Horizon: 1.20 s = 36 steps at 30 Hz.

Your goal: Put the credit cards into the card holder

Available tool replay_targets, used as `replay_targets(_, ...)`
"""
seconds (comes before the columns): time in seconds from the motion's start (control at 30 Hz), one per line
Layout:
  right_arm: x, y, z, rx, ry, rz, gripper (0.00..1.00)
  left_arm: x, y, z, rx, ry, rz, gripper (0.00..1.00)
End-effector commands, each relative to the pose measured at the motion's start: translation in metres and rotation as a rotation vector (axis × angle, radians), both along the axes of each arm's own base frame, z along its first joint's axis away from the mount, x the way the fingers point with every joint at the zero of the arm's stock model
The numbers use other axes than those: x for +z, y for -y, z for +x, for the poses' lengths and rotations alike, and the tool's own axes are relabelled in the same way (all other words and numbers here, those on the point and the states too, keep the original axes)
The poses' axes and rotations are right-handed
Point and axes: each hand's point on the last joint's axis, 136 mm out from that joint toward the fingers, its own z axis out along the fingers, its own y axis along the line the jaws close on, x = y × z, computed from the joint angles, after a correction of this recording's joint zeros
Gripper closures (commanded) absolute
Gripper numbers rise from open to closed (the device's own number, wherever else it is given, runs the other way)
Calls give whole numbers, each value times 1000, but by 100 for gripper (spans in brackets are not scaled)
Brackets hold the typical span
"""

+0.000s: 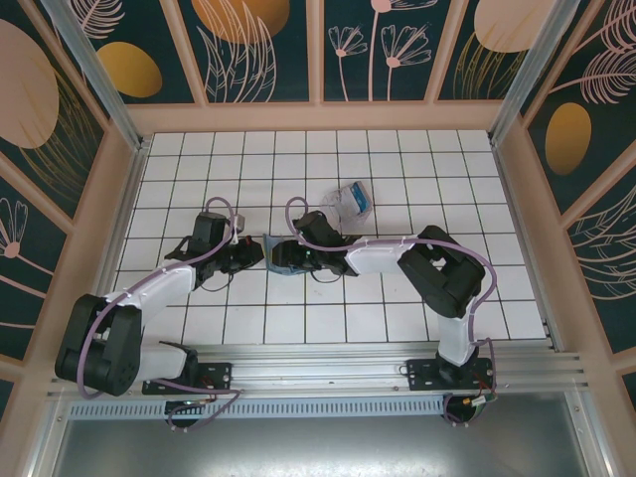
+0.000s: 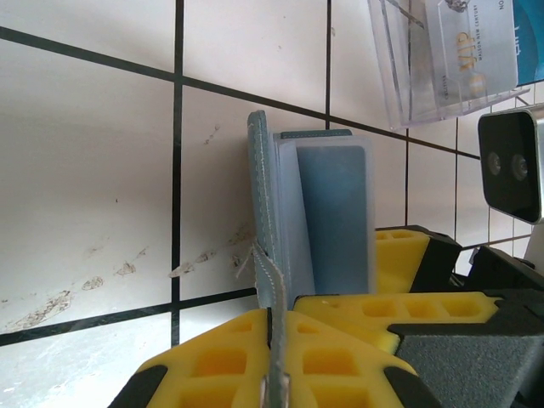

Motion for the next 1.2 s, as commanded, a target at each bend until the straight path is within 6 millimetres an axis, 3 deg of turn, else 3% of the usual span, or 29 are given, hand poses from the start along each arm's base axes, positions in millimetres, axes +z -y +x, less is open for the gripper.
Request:
replay_targets(0.0,7,0,5,4,22,-11,39,2,4,1,-17,4,-8,100)
replay_targets(0.17,7,8,10,-18,45,-68,37,-2,1,-2,-10,0,4,100)
replay_targets(0.4,24,17,15,-21,92,-135,35,-8,-2,-2,-1,-2,18,100)
replay_targets(0.67,33,42,19,-61,130,-232,35,-17,-3,-2,-1,-14,31,100)
replay_targets(0.93,22,43,23,-50,116,-265,34,-24,-3,-4,-3,-25,32,100)
replay_targets(1.17,30,64,32,-91,142,-308,34,-45,-13,-10,11,-50,94,100)
